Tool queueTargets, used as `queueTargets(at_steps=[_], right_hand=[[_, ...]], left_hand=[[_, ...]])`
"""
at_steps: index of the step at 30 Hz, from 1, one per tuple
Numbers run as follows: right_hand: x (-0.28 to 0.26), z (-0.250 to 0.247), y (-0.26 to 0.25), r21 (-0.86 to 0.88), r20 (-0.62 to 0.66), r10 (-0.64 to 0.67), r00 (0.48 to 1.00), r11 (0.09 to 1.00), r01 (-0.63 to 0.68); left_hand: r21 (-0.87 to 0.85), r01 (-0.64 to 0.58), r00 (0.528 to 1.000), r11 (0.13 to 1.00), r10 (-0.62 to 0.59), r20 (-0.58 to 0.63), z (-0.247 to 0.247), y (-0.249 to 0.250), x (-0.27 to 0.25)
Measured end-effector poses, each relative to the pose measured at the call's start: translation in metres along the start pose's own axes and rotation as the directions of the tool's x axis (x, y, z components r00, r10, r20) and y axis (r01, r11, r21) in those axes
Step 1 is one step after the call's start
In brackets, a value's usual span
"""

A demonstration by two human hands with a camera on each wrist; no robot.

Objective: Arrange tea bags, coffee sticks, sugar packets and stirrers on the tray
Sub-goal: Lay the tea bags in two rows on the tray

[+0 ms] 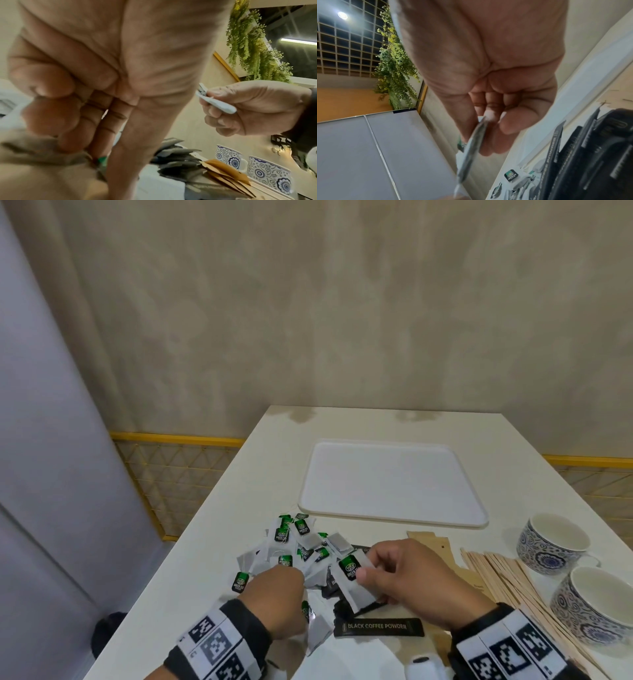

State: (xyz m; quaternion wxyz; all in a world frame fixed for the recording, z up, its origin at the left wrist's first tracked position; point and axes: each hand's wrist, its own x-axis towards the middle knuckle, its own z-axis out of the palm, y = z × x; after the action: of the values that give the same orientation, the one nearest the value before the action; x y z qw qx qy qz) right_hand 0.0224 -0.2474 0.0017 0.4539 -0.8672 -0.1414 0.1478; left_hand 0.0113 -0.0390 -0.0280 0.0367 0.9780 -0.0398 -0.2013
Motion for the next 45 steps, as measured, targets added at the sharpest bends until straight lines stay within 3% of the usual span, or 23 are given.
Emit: queueTargets(at_steps=[6, 10, 13, 16, 19, 21, 26, 29, 36, 42, 45], right_hand=[[0.003, 0.002, -0.001, -0.034, 0.054, -0.011, 0.998, 0.999, 0.013], [0.014, 0.015, -0.011, -0.218, 0.225, -0.046, 0.973, 0.971, 0.097], [0.030, 0.027, -0.019, -0.249, 0.233, -0.086, 0.969, 0.958, 0.145], [0.041, 0.032, -0.023, -0.261, 0.154, -0.078, 0.985, 0.958, 0.117], [0.046, 0.030, -0.020, -0.227, 0.089, -0.046, 0.995, 0.972, 0.066], [0.047, 0.028, -0.015, -0.193, 0.072, -0.013, 0.997, 0.981, 0.026], [0.044, 0.021, -0.009, -0.134, 0.048, 0.042, 0.998, 0.990, -0.036], [0.040, 0.018, -0.008, -0.119, 0.031, 0.045, 0.998, 0.992, -0.041], [0.040, 0.014, -0.002, -0.036, -0.030, 0.085, 0.996, 0.996, -0.086], [0.045, 0.018, -0.014, 0.284, -0.079, 0.081, 0.994, 0.957, -0.056], [0.045, 0.021, -0.021, 0.413, -0.053, 0.052, 0.997, 0.910, -0.026]], left_hand=[[-0.021, -0.048, 0.994, 0.999, 0.050, 0.098, -0.002, -0.005, 0.010], [-0.250, -0.177, 0.978, 0.952, 0.199, 0.066, -0.024, -0.010, 0.004], [-0.396, -0.227, 0.967, 0.890, 0.254, 0.018, -0.043, -0.017, 0.002], [-0.398, -0.173, 0.985, 0.901, 0.163, -0.059, -0.048, -0.031, 0.012], [-0.290, 0.078, 0.992, 0.954, -0.102, -0.068, -0.051, -0.044, 0.032], [-0.267, 0.172, 0.981, 0.948, -0.190, -0.044, -0.051, -0.048, 0.046], [-0.166, 0.217, 0.976, 0.962, -0.215, 0.030, -0.042, -0.040, 0.068], [-0.228, 0.233, 0.972, 0.945, -0.228, 0.048, -0.039, -0.037, 0.073], [-0.221, 0.114, 0.991, 0.969, -0.126, -0.043, -0.049, -0.049, 0.068], [-0.352, -0.025, 0.982, 0.936, -0.043, -0.183, -0.067, -0.061, 0.047], [-0.481, -0.092, 0.969, 0.872, -0.034, -0.245, -0.072, -0.066, 0.038]])
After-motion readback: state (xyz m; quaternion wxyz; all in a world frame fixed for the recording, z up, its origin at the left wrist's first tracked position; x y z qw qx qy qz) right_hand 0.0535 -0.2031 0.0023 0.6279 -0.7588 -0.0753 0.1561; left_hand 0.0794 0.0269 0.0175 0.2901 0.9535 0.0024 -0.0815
